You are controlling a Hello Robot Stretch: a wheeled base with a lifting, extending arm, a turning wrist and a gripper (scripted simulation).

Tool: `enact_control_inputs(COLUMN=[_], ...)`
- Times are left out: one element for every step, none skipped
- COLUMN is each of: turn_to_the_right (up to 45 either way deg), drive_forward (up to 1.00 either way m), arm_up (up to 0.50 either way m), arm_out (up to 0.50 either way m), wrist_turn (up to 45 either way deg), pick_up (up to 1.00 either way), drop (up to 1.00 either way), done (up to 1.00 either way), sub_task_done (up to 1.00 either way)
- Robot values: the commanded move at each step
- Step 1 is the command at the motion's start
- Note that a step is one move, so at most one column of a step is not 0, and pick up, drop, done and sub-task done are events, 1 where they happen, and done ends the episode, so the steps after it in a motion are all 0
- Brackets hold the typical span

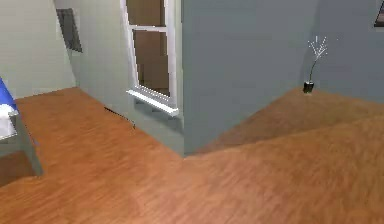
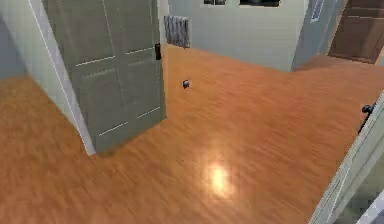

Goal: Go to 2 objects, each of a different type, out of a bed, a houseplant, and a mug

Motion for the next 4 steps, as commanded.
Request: enact_control_inputs(turn_to_the_right=[-45.0, 0.0, 0.0, 0.0], drive_forward=[0.00, 0.10, 1.00, 0.40], arm_up=[0.00, 0.00, 0.00, 0.00], arm_out=[0.00, 0.00, 0.00, 0.00], wrist_turn=[0.0, 0.0, 0.0, 0.0], pick_up=[0.00, 0.00, 0.00, 0.00], drop=[0.00, 0.00, 0.00, 0.00], done=[0.00, 0.00, 0.00, 0.00], sub_task_done=[0.00, 0.00, 0.00, 0.00])
